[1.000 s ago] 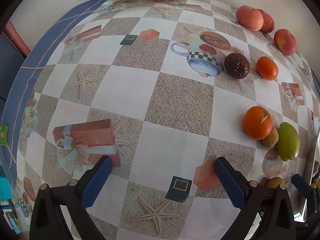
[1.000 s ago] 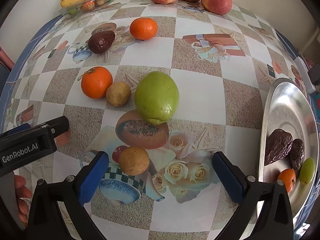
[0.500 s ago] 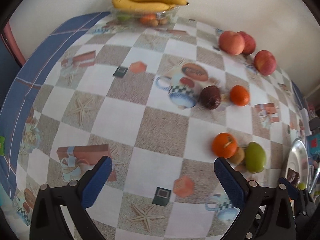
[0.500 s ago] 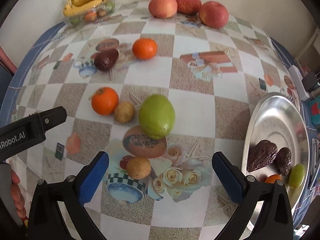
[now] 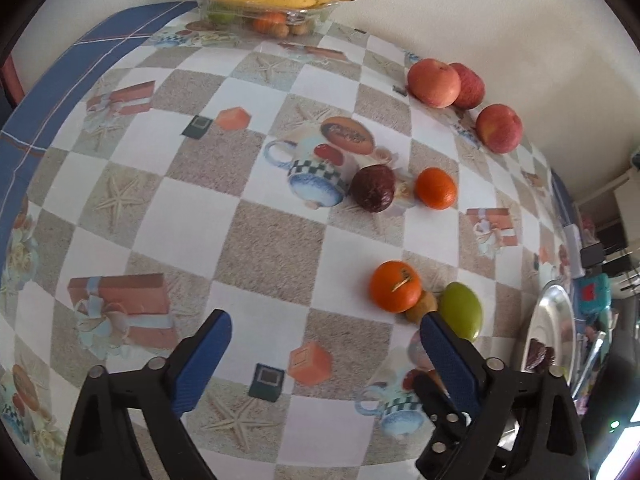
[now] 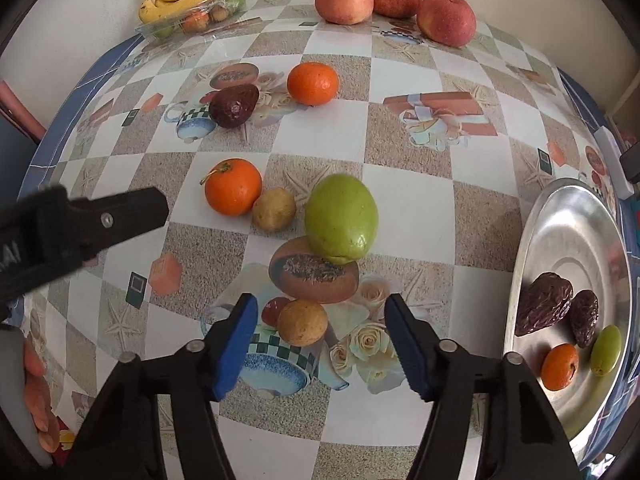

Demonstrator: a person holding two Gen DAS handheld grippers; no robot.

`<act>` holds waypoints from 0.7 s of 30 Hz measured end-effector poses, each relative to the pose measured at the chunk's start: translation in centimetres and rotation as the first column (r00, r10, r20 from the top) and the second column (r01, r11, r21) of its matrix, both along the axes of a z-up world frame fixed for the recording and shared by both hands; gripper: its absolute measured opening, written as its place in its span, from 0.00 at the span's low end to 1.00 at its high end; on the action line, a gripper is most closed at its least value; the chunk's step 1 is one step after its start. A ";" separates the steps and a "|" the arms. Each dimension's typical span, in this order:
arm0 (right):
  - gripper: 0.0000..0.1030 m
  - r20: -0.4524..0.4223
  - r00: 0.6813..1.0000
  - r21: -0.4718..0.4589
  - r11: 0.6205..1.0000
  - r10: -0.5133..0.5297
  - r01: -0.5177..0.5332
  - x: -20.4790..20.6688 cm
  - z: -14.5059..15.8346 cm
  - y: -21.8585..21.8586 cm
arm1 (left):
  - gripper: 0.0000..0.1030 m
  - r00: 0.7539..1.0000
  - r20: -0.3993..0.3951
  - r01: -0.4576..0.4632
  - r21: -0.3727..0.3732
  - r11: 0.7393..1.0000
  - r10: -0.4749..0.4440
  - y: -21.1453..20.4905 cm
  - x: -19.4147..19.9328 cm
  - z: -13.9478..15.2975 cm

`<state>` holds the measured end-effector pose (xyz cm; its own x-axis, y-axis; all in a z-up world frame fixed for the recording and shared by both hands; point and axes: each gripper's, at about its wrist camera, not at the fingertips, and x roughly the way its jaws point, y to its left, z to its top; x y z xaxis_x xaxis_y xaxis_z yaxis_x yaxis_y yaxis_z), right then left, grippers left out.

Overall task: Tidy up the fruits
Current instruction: 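Close the left tool on another orange while the right tool grasps a brown kiwi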

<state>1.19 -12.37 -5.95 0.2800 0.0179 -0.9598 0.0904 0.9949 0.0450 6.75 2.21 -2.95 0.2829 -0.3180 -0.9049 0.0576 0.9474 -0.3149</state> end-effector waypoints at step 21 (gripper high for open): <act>0.30 -0.010 1.000 0.046 0.999 0.015 -0.015 0.4 -0.4 0.8 | 0.47 0.996 -0.054 0.070 -0.119 0.990 -0.077 -3.3 2.6 -2.6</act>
